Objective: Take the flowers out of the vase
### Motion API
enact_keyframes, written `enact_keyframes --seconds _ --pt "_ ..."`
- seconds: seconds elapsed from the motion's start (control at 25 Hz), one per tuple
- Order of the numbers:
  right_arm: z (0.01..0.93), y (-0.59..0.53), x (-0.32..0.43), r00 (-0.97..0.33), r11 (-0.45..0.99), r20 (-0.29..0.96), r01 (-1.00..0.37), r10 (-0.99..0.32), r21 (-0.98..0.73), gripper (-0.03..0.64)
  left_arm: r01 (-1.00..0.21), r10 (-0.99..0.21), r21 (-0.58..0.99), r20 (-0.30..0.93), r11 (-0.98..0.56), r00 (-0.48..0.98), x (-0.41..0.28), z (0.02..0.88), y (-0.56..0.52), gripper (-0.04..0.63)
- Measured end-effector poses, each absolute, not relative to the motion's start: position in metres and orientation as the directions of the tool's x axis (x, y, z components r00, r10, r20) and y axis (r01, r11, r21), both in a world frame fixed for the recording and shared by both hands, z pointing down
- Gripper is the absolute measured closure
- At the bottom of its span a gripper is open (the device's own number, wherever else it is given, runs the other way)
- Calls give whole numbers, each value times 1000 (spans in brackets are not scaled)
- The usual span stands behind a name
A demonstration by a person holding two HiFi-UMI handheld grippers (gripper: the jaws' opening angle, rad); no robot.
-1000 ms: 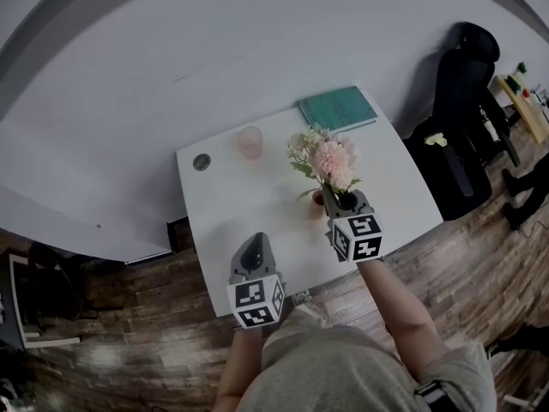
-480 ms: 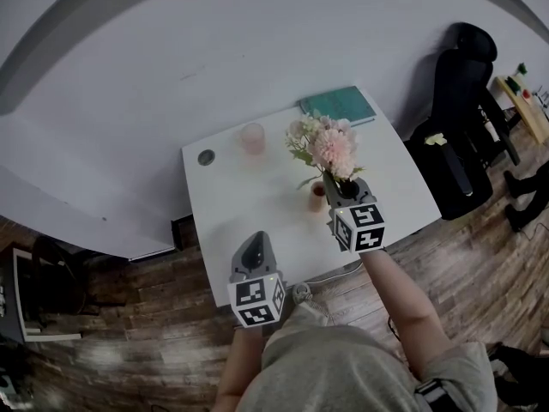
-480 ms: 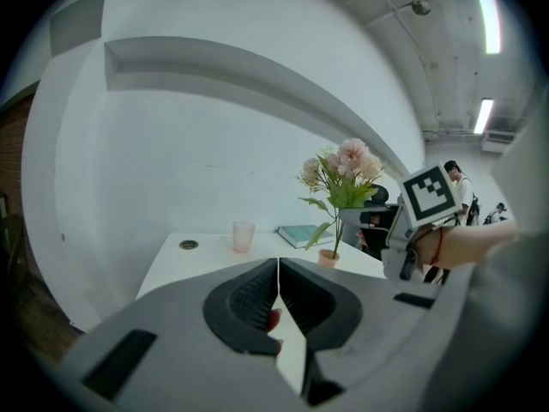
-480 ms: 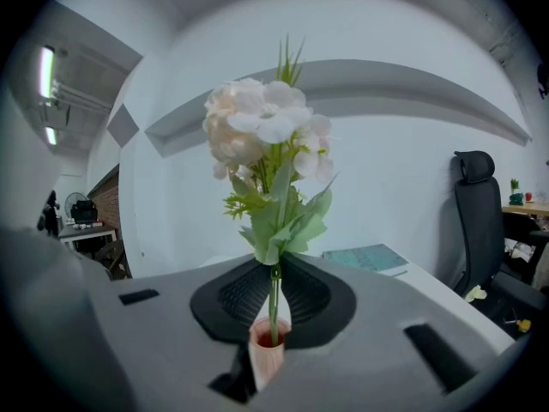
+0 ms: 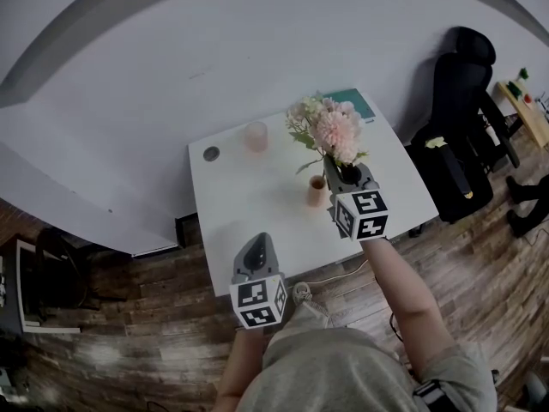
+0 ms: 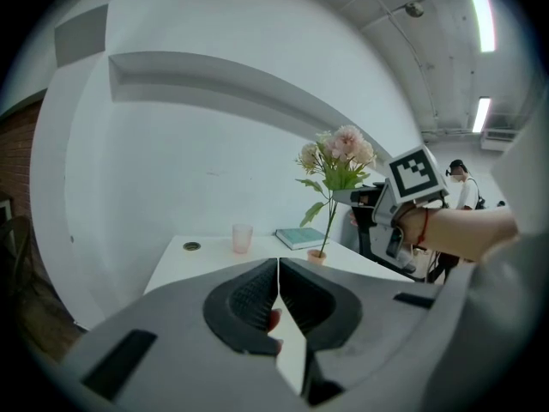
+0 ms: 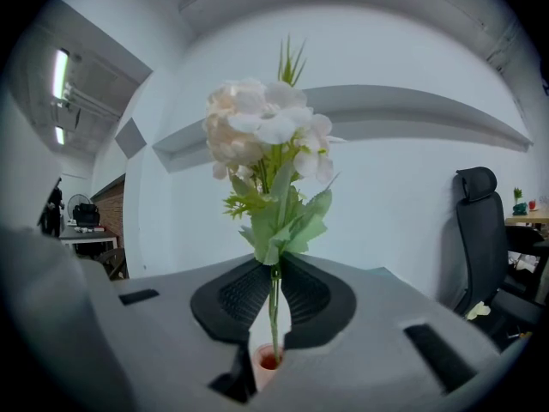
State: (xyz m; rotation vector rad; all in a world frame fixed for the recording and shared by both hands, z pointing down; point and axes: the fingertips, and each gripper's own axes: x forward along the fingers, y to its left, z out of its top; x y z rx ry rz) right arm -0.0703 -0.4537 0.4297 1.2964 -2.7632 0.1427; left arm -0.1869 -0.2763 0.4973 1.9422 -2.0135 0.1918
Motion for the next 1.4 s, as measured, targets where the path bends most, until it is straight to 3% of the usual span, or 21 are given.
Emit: enact_keyframes --seconds 0.52,1.4 --pt "398 -395 -46 -655 653 46 -756 -755 -51 581 -991 -958 116 286 60 -24 -156 482 -225 588" --pt "420 -226 20 -666 663 75 -746 -742 -63 581 -993 -970 113 242 46 -18 -105 476 -104 588"
